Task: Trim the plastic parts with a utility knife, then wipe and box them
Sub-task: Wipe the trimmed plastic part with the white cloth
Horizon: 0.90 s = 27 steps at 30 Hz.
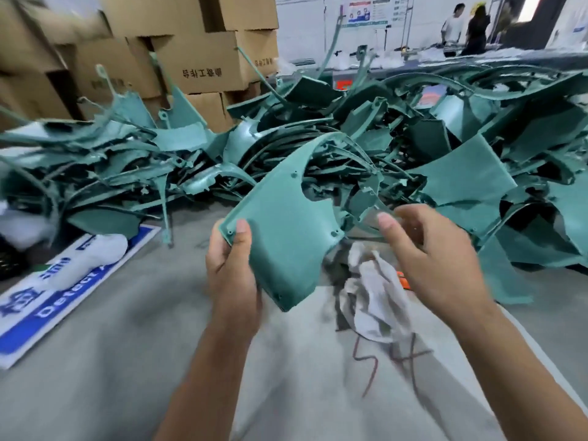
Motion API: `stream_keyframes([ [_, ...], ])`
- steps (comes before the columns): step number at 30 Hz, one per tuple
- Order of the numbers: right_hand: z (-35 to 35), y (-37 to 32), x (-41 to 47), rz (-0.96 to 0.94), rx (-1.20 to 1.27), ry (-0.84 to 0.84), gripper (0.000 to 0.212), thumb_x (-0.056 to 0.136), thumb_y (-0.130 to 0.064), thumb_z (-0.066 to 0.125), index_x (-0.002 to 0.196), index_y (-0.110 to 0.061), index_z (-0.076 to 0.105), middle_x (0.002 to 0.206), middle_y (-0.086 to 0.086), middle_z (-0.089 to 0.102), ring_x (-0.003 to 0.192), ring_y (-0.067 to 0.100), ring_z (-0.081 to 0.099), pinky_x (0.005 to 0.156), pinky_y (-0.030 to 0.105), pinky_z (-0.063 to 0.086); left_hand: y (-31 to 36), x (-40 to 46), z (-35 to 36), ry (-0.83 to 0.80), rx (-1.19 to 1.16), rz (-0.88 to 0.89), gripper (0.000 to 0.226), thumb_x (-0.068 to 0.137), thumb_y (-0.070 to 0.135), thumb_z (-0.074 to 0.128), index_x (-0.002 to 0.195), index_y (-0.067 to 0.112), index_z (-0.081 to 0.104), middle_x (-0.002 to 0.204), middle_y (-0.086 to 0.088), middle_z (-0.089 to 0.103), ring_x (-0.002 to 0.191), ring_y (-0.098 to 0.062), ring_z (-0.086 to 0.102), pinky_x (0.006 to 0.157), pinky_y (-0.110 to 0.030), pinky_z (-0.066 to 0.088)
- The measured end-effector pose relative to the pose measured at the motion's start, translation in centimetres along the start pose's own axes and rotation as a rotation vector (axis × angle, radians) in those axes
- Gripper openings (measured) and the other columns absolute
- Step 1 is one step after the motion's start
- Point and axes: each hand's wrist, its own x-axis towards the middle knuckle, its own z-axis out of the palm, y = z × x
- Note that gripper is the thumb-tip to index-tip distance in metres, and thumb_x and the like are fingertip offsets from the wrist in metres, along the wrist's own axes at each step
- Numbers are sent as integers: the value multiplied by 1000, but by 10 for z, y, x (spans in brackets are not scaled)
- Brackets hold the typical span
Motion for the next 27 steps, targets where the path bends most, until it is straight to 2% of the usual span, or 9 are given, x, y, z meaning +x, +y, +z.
stream_keyframes([
  [2,4,-40,-5,134,654,-231,75,78,-87,52,120,-27,67,107,-7,77,78,8,69,59,26,50,31,-13,-28,-108,11,-59,16,101,29,60,108,29,75,118,-6,76,106,-23,73,85,-43,62],
  [4,10,-74,-15,191,1071,-441,77,78,-79,60,123,-16,63,102,2,76,63,14,63,43,21,41,61,-34,-64,-137,41,-122,18,93,30,65,106,29,77,113,-5,77,99,-21,75,78,-37,62],
  [6,26,-109,-32,79,1192,-522,52,87,-61,62,113,-17,68,85,3,64,52,11,53,36,17,32,87,-60,-112,-46,74,-168,21,86,29,66,103,26,78,108,-3,78,95,-19,75,80,-35,63],
  [9,62,-158,-80,-58,1225,-743,24,99,-40,64,84,-23,69,80,1,69,46,10,47,35,16,29,115,-114,-190,111,60,-208,27,89,24,62,110,21,78,116,-6,76,104,-21,72,96,-39,58],
  [16,174,-224,-296,44,1015,-1210,21,94,-31,72,82,-14,70,73,11,70,49,21,62,39,25,42,99,-301,-357,643,-47,-346,32,98,28,52,113,14,78,113,-12,76,91,-22,75,76,-35,63],
  [20,232,-202,-413,410,676,-1501,20,104,-22,64,99,-3,64,85,12,69,49,20,59,41,27,45,67,-409,-423,977,-11,-545,35,107,24,46,120,1,68,94,-15,76,69,-22,73,52,-24,55],
  [23,254,-177,-479,682,444,-1742,20,108,-22,57,100,-4,60,91,15,61,58,21,59,45,24,48,40,-486,-464,1310,105,-732,26,103,26,55,105,6,71,86,-17,76,67,-27,70,58,-30,54],
  [25,262,-158,-516,670,287,-1872,19,107,-24,59,95,-9,59,89,13,56,61,21,59,49,26,51,26,-531,-485,1478,205,-792,20,101,28,62,99,10,71,76,-14,75,65,-27,68,58,-34,55],
  [27,270,-138,-537,331,40,-1965,20,105,-27,62,95,-10,59,86,12,54,64,23,60,56,30,52,16,-567,-502,1538,325,-834,17,100,21,65,99,6,71,90,-23,75,69,-27,65,66,-35,52],
])
